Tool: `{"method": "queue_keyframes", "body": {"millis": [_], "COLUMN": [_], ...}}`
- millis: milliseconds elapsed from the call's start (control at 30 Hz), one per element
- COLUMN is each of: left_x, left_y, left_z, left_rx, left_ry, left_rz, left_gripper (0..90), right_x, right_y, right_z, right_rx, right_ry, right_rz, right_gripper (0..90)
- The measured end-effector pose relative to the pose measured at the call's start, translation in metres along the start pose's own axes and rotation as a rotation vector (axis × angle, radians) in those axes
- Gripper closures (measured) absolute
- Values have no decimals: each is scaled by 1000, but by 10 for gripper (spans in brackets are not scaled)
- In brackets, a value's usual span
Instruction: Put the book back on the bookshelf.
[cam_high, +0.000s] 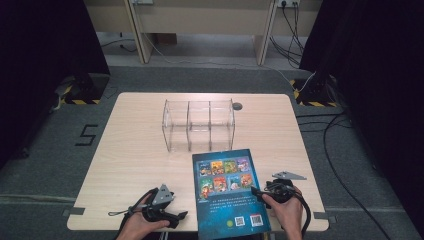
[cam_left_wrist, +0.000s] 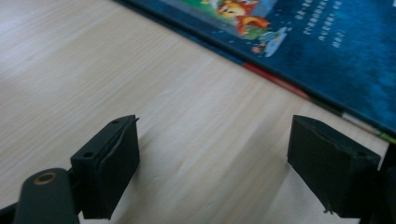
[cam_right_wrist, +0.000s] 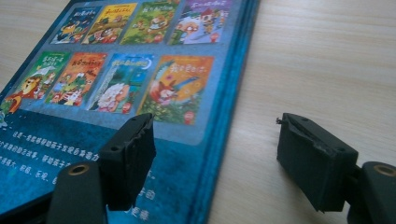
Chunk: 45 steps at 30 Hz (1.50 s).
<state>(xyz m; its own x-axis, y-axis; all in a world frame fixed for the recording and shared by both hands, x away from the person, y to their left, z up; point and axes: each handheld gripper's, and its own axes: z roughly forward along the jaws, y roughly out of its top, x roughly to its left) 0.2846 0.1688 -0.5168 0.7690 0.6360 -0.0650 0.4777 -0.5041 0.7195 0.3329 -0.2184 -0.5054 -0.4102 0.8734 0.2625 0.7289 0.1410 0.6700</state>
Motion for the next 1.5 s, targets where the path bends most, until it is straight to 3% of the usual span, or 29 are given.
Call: {"method": "queue_keyframes", "body": {"millis": [100, 300, 433, 533, 600, 667, 700, 733, 900, 967, 1033, 1067, 1133, 1200, 1400, 1433, 1500], "left_x": [-13, -18, -17, -16, -16, -22, -22, -27, -23, -24, -24, -23, -22, -22, -20, -20, -19], "left_y": [4, 8, 12, 12, 13, 14, 14, 18, 17, 17, 17, 18, 17, 17, 17, 17, 16], "left_z": [8, 14, 17, 17, 18, 22, 22, 23, 21, 22, 22, 22, 22, 22, 22, 21, 21], "left_rx": [-16, -31, -37, -50, -65, -71, -71, -33, -47, -48, -48, -44, -50, -53, -56, -56, -60], "left_ry": [-17, -23, -38, -53, -87, -104, -104, -66, -75, -68, -72, -86, -95, -95, -105, -107, -112], "left_rz": [16, 16, -7, -32, -51, -23, -23, -14, -28, -26, -26, -18, -19, -21, -27, -29, -34], "left_gripper": [162, 162, 162, 164, 197, 207, 171, 152, 202, 207, 209, 207, 210, 209, 212, 211, 212], "right_x": [8, 16, 14, 13, 12, 11, 11, 13, 17, 15, 14, 13, 12, 13, 10, 9, 7], "right_y": [3, 2, -1, -3, -6, -8, -8, -11, -12, -16, -16, -19, -22, -22, -23, -25, -27], "right_z": [6, 10, 9, 9, 9, 10, 10, 12, 12, 11, 12, 11, 12, 12, 10, 9, 9], "right_rx": [3, -7, -46, -69, -99, -108, -108, -116, -125, -159, -170, -188, -202, -203, -176, -149, -140], "right_ry": [7, 35, 52, 62, 74, 120, 120, 176, 152, 167, 171, 194, 210, 219, 209, 245, 274], "right_rz": [-6, 21, 96, 118, 166, 210, 210, 254, 257, 342, 358, 420, 447, 495, 489, 525, 546], "right_gripper": [292, 272, 273, 271, 273, 311, 311, 337, 338, 347, 347, 361, 374, 404, 477, 524, 558]}}
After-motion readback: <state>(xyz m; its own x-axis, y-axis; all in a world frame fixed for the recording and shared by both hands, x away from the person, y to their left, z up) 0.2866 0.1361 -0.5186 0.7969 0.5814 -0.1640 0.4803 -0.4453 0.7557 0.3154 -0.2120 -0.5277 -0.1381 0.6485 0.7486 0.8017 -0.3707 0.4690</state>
